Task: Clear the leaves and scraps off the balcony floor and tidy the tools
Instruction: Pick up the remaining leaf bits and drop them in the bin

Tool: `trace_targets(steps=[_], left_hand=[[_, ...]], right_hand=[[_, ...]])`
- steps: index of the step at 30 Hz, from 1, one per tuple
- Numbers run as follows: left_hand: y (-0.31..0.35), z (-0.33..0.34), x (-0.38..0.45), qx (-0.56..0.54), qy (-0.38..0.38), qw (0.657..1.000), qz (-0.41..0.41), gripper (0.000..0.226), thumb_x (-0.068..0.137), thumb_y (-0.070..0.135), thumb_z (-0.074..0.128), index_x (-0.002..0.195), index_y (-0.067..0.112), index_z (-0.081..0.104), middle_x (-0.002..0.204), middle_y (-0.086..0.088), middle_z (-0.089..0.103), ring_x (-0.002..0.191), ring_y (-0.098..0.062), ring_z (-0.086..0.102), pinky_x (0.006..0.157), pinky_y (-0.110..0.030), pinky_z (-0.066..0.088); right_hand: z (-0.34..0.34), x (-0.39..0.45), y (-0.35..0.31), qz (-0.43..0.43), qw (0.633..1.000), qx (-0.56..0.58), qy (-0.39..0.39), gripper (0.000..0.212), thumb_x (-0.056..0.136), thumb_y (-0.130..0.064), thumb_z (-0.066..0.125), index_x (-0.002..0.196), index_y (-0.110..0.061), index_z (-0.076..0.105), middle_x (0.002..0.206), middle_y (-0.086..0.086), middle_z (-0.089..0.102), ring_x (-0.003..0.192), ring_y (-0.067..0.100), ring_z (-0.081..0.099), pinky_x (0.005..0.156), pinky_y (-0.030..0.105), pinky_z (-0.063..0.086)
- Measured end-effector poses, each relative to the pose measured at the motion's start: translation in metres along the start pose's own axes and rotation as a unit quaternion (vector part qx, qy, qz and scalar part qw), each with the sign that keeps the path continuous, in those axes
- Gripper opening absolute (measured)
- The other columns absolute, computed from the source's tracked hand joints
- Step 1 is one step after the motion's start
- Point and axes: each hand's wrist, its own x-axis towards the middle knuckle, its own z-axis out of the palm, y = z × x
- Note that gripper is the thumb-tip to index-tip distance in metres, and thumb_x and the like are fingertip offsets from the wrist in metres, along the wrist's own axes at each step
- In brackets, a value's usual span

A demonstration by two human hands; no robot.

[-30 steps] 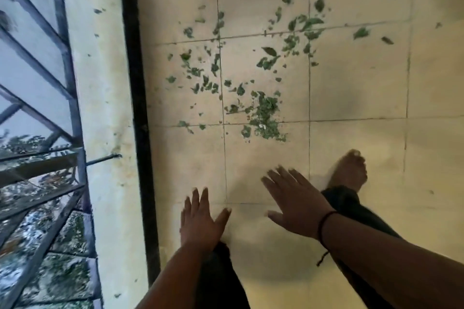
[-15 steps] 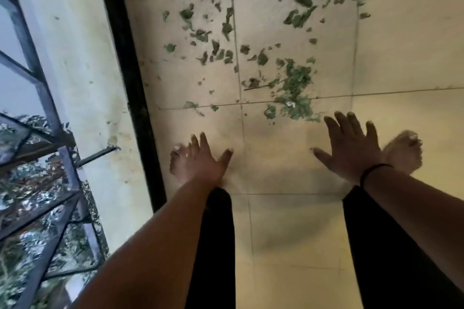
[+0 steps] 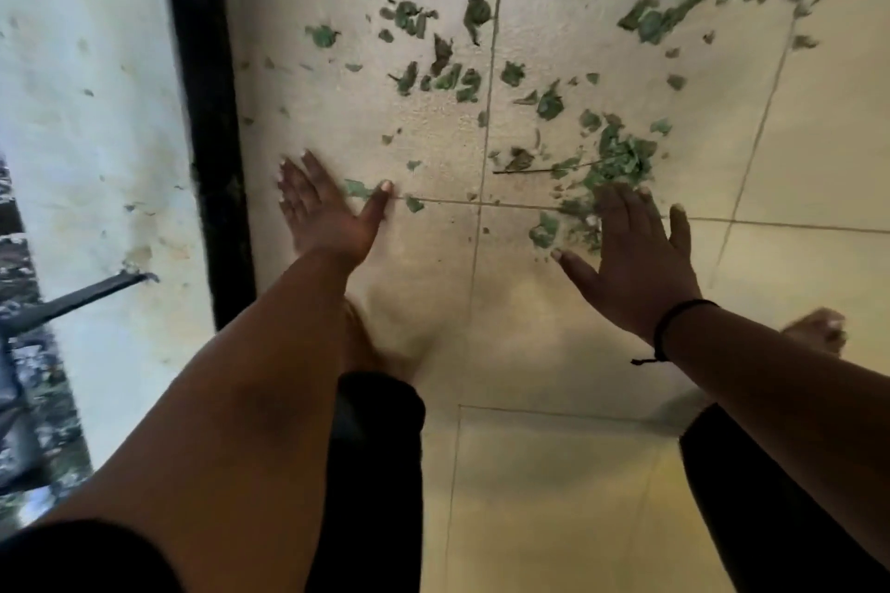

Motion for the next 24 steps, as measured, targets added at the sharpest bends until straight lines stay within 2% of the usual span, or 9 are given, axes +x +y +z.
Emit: trace_targets(steps=[3, 5, 9, 11, 13, 16, 19, 22, 24], left_hand=[[0.03, 0.02, -0.011, -0.044, 0.009, 0.998, -0.036, 0.111, 0.086, 0.077, 0.036, 0.154, 0.004, -0.013, 0.159, -0.025, -0.019, 0.148, -0.038, -0.018, 0.12, -0.049, -0.009], [0.06, 0.032, -0.027, -0.052, -0.009, 0.999, -0.008, 0.111, 0.087, 0.077, 0.034, 0.153, 0.001, -0.014, 0.158, -0.026, -0.02, 0.147, -0.04, -0.019, 0.12, -0.05, -0.009], [0.127, 0.058, -0.064, -0.051, -0.091, 0.975, 0.196, 0.116, 0.08, 0.086, 0.017, 0.152, 0.001, -0.014, 0.159, -0.022, -0.019, 0.148, -0.034, -0.018, 0.121, -0.048, -0.007], [0.151, 0.063, -0.077, -0.075, -0.106, 0.95, 0.285, 0.112, 0.081, 0.084, 0.026, 0.154, 0.006, -0.01, 0.162, -0.018, -0.015, 0.15, -0.027, -0.015, 0.122, -0.047, -0.003], [0.157, 0.064, -0.083, -0.092, -0.074, 0.943, 0.31, 0.105, 0.086, 0.075, 0.038, 0.155, 0.011, -0.008, 0.163, -0.015, -0.011, 0.151, -0.024, -0.012, 0.123, -0.047, 0.0], [0.138, 0.055, -0.075, -0.075, -0.013, 0.957, 0.279, 0.105, 0.086, 0.079, 0.025, 0.154, 0.006, -0.011, 0.163, -0.014, -0.014, 0.151, -0.026, -0.013, 0.122, -0.044, -0.005], [0.096, 0.035, -0.045, 0.019, 0.025, 0.964, 0.265, 0.115, 0.081, 0.085, 0.019, 0.153, -0.001, -0.008, 0.162, -0.021, -0.012, 0.15, -0.032, -0.011, 0.12, -0.043, -0.009], [0.052, 0.023, -0.014, 0.158, 0.025, 0.949, 0.271, 0.132, 0.069, 0.095, 0.024, 0.153, -0.003, -0.006, 0.161, -0.026, -0.009, 0.15, -0.035, -0.011, 0.118, -0.04, -0.016], [0.04, 0.031, -0.007, 0.221, 0.004, 0.926, 0.307, 0.14, 0.063, 0.098, 0.029, 0.152, -0.004, -0.005, 0.16, -0.028, -0.008, 0.149, -0.034, -0.014, 0.117, -0.038, -0.02]], right_hand=[[-0.003, 0.006, 0.025, -0.003, 1.0, -0.004, 0.012, 0.082, 0.092, -0.059, 0.045, 0.153, -0.014, 0.016, 0.16, 0.01, 0.016, 0.149, 0.028, 0.009, 0.118, 0.051, 0.003], [-0.009, 0.01, 0.042, 0.0, 1.0, -0.008, 0.018, 0.082, 0.091, -0.055, 0.048, 0.153, -0.013, 0.016, 0.16, 0.011, 0.018, 0.149, 0.029, 0.011, 0.118, 0.051, 0.006], [-0.015, 0.012, 0.07, 0.018, 0.999, 0.008, 0.05, 0.08, 0.092, -0.055, 0.046, 0.153, -0.013, 0.016, 0.158, 0.014, 0.021, 0.147, 0.032, 0.015, 0.117, 0.052, 0.011], [-0.013, 0.007, 0.083, 0.025, 0.997, 0.012, 0.065, 0.084, 0.087, -0.06, 0.039, 0.152, -0.011, 0.019, 0.158, 0.015, 0.022, 0.146, 0.034, 0.017, 0.116, 0.053, 0.013], [-0.004, -0.002, 0.093, 0.039, 0.996, 0.022, 0.071, 0.09, 0.082, -0.066, 0.035, 0.152, -0.011, 0.018, 0.158, 0.015, 0.019, 0.147, 0.033, 0.016, 0.116, 0.053, 0.012], [0.028, -0.019, 0.103, 0.061, 0.996, 0.027, 0.059, 0.112, 0.073, -0.08, 0.032, 0.154, -0.008, 0.004, 0.162, 0.016, 0.002, 0.149, 0.032, 0.001, 0.119, 0.049, 0.003], [0.072, -0.028, 0.102, 0.068, 0.997, 0.02, 0.009, 0.133, 0.062, -0.091, 0.037, 0.152, -0.008, -0.013, 0.16, 0.017, -0.016, 0.148, 0.031, -0.016, 0.119, 0.044, -0.01], [0.108, -0.013, 0.095, 0.036, 0.999, 0.011, -0.007, 0.144, 0.054, -0.093, 0.046, 0.151, -0.001, -0.006, 0.159, 0.025, -0.007, 0.146, 0.039, -0.01, 0.118, 0.048, -0.007], [0.12, 0.002, 0.091, 0.005, 1.0, 0.001, 0.012, 0.147, 0.05, -0.096, 0.043, 0.15, 0.003, -0.001, 0.157, 0.03, -0.001, 0.144, 0.046, -0.005, 0.116, 0.05, -0.01]])
